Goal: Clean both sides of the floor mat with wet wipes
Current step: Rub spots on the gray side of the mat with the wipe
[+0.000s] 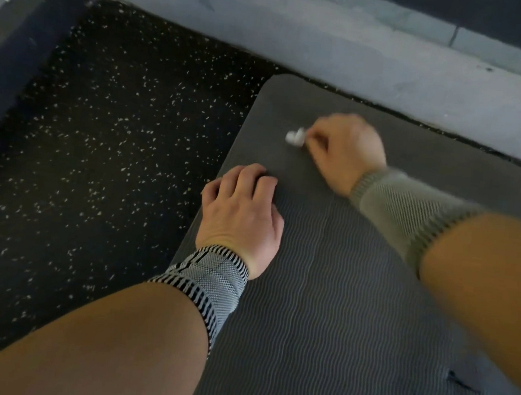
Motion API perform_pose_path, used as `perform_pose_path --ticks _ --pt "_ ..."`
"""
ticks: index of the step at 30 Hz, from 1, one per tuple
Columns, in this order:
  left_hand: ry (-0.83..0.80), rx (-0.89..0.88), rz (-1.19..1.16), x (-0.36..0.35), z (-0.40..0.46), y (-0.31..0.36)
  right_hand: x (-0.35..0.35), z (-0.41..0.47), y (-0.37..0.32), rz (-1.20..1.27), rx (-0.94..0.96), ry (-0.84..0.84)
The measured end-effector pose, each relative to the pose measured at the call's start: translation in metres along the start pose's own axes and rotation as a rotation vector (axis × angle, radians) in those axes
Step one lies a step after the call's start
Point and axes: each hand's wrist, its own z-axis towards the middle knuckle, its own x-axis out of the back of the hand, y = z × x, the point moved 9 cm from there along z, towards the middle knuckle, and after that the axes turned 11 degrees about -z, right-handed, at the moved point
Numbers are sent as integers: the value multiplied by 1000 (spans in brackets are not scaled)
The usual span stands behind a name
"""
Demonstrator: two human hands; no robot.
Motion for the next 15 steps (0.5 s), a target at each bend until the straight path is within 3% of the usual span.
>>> perform_pose_path --ticks 4,10,15 --pt "14 -18 13 2 -1 1 -9 57 41 -78 -279 8" --pt "-15 6 -1 1 0 0 -3 -1 -1 8 -73 15" --pt "-6 -12 13 2 -1 2 -8 67 44 -88 -348 -16"
